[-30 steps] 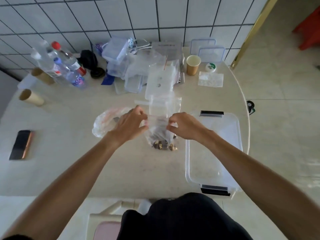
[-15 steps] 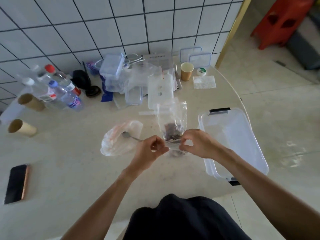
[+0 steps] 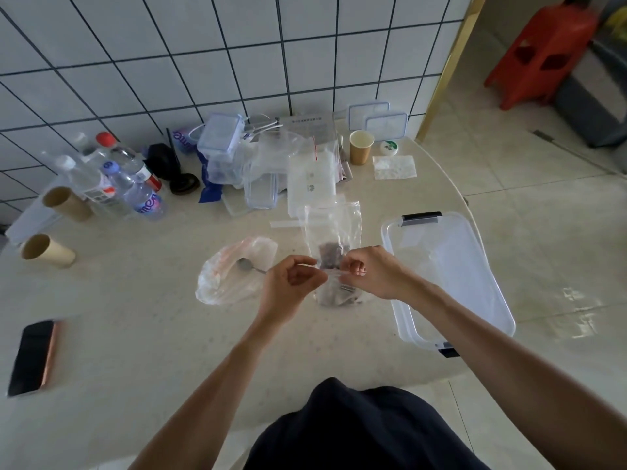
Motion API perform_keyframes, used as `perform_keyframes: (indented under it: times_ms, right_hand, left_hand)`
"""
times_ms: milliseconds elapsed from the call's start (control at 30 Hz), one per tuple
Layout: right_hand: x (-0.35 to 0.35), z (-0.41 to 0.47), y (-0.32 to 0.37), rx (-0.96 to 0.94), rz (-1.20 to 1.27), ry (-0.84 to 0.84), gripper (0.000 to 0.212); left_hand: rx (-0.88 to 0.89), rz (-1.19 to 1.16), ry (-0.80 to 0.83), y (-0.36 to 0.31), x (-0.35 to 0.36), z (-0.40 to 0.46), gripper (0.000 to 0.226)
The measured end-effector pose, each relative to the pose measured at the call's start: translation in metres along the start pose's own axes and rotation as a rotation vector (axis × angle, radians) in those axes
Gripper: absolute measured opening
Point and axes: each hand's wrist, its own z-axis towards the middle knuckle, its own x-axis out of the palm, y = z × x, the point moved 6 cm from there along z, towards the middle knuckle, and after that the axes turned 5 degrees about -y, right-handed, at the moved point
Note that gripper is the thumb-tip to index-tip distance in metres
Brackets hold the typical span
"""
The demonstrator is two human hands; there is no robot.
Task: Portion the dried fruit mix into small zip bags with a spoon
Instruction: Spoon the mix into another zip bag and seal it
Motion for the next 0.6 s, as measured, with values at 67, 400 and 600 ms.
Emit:
perform_keyframes:
  times_ms: [67, 400, 600]
  right_hand:
    - [0.001, 0.003, -0.002, -0.001, 0.038, 0.004, 0.007]
    - [-0.001, 0.0, -0.007, -0.001, 0.086, -0.018, 0.009]
    - [0.001, 0.006, 0.002, -0.008, 0.099, -0.015, 0.012]
  left_hand:
    - [-0.016, -0.016, -0.017, 0.0, 0.001, 0.0, 0.029]
    - [-0.074, 0.033, -0.017, 0.005, 0.01, -0.006, 0.006]
    - [-0.04, 0.071, 0.015, -0.001, 0.018, -0.007, 0.006]
